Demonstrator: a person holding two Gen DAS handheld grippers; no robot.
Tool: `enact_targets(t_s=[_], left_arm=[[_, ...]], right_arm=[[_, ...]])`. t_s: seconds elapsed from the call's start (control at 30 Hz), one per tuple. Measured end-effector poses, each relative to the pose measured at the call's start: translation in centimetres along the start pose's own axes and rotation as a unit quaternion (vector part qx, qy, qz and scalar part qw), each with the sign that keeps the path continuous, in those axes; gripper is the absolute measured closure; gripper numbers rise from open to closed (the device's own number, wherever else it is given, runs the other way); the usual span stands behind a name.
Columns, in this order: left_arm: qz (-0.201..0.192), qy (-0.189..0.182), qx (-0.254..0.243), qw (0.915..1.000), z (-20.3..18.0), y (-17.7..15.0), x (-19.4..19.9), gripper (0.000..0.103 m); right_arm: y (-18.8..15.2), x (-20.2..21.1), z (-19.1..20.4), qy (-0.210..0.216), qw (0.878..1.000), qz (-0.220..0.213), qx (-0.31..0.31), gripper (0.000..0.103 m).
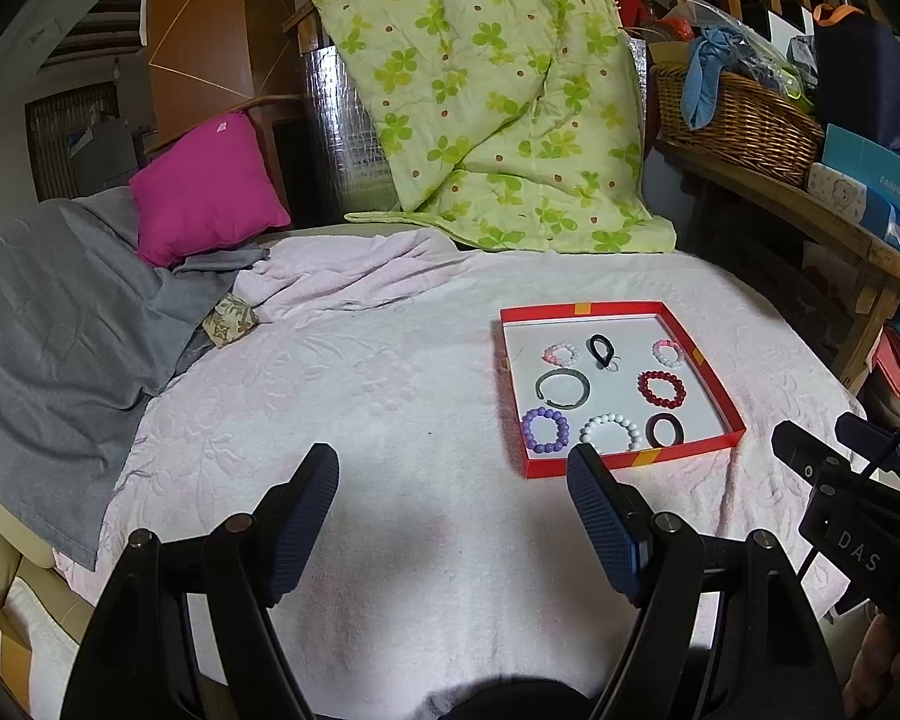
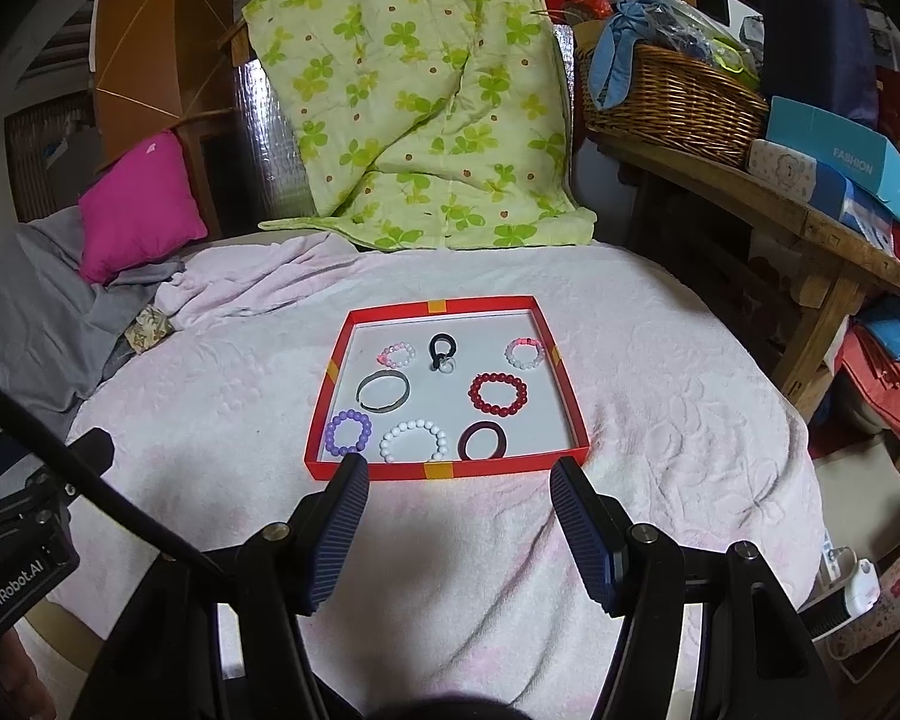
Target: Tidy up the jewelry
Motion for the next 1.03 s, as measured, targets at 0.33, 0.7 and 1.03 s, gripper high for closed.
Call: enact_targets(t_s=[0.33,0.7,1.03], left_arm=[[0.005,-0.003,-0.008,0.9999,-0.6,0.1,-0.6,0.024],[0.004,-0.014,-0.018,0.9997,-1.4,0.7,-1.1,0.024],[-0.001,-0.016,-0.023,0.9996,-2.0,1.5,-3.4,0.024]], right_arm=[[-0.1,-0.8,-0.2,0.002,1.0,0.005,-0.004,0.036],[-0.1,-2.1,-1.1,0.008,1.0,0.01,-0.015,0.036],[0.3,-4.3,-2.5,0.013,0.999,0.016,-0.025,0.036]])
Point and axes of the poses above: each gripper's, at about its wrist camera, not at the fingertips, and x roughly against the way its jaws point, z to its left, y to its top, the point moved 7 cm from there along -x, roughly the way its jaws point, and after that the axes turned 11 degrees about z, right-handed, at the moved point
